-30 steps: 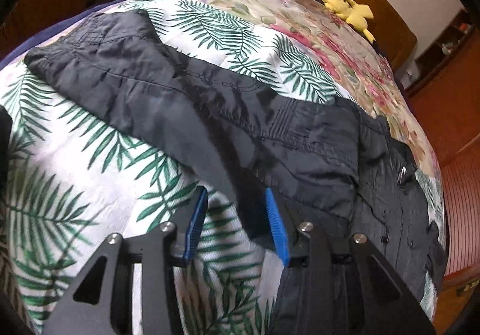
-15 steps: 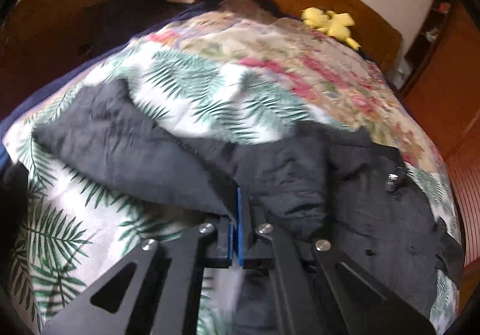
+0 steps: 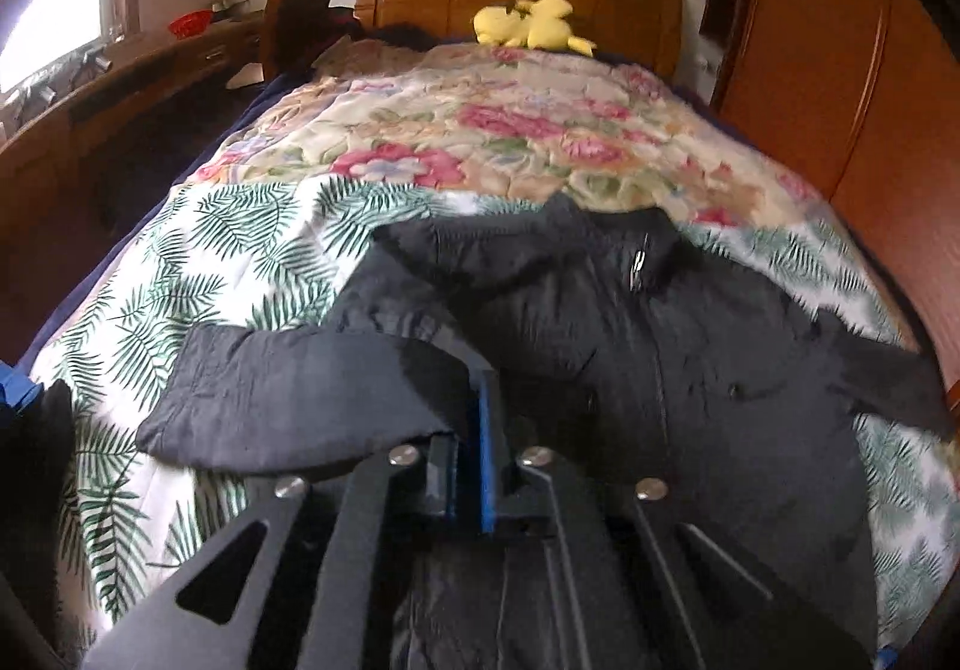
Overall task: Fold large clothes
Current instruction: 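Regrasp the folded sleeve with the left gripper and lay it flatter across the body, then grasp the other jacket sleeve with the right gripper, then fold the held sleeve across the jacket body toward the left gripper, then release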
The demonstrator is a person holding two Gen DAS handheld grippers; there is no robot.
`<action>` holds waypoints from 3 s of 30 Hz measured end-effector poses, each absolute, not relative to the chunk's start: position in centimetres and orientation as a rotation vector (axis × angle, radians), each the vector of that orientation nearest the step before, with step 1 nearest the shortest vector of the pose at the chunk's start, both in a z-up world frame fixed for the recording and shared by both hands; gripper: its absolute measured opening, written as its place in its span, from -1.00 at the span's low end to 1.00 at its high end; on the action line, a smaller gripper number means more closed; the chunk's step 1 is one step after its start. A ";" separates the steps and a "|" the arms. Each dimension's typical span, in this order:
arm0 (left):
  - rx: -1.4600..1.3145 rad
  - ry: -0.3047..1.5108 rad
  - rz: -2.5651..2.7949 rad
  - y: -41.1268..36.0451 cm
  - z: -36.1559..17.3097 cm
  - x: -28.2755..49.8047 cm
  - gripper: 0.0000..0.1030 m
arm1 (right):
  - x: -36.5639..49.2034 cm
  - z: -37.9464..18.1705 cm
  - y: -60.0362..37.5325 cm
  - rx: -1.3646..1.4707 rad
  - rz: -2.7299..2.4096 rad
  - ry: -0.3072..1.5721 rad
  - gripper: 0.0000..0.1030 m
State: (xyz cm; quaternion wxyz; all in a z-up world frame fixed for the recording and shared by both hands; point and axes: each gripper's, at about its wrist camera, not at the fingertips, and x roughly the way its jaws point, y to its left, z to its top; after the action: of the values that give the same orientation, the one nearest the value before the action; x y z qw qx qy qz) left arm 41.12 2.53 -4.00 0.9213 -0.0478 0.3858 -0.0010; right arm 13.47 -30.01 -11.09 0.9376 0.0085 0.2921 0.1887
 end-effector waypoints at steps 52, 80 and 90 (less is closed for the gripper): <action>-0.157 0.639 0.029 17.3 -9.7 22.3 -0.29 | 42.8 -13.0 1.6 -0.363 0.618 0.787 -0.77; -0.096 0.807 -0.016 14.3 -14.9 24.6 -0.29 | 41.4 -10.1 2.5 -0.394 0.680 0.625 0.32; -0.055 0.759 0.022 13.9 -14.3 23.7 -0.29 | 42.9 -14.6 6.3 -0.565 0.733 0.805 0.24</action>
State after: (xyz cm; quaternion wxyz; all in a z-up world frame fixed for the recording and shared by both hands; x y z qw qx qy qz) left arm 23.70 13.86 -14.30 0.9284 -0.0267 0.3704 0.0107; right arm 42.90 6.28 -14.60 0.8178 -0.2651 0.3779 0.3438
